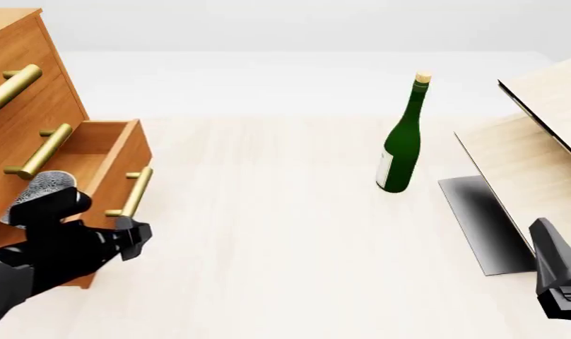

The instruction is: Put the bowl in the bottom drawer of the cabinet and close it.

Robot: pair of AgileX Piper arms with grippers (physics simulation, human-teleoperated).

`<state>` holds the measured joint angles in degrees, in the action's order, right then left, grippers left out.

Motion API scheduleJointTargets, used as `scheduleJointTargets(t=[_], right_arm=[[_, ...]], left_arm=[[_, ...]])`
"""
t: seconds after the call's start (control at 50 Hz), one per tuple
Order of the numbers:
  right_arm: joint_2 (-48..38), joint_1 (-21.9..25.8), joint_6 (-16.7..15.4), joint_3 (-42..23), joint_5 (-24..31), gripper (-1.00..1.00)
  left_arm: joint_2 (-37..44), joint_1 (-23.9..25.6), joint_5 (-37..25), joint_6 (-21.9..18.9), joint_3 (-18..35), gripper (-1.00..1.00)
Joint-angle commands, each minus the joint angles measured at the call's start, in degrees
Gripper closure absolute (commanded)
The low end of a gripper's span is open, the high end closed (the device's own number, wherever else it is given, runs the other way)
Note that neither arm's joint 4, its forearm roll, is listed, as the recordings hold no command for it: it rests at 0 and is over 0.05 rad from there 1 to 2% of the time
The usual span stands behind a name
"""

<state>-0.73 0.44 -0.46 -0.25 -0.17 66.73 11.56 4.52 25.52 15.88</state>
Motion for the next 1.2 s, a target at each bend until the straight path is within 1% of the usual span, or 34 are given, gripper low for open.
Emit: scheduleJointTargets(t=[0.02, 0.38, 0.6, 1.2], right_arm=[[0.0, 0.0, 0.0, 0.0, 0.0, -1.00], [0.0, 0.0, 0.0, 0.0, 0.0, -1.00], [0.0, 0.0, 0.0, 0.0, 0.0, -1.00], [0.0, 0.0, 0.0, 0.0, 0.0, -1.00]], left_arm=[[-0.2, -2.9, -0.3, -1.6, -0.4, -1.00], [-0.9, -7.4, -0.8, -4.4, -0.8, -1.00], [0.7, -10.7, 0.5, -5.9, -1.4, -1.00], [1.5, -16.6, 1.6, -8.9, -2.8, -1.00]])
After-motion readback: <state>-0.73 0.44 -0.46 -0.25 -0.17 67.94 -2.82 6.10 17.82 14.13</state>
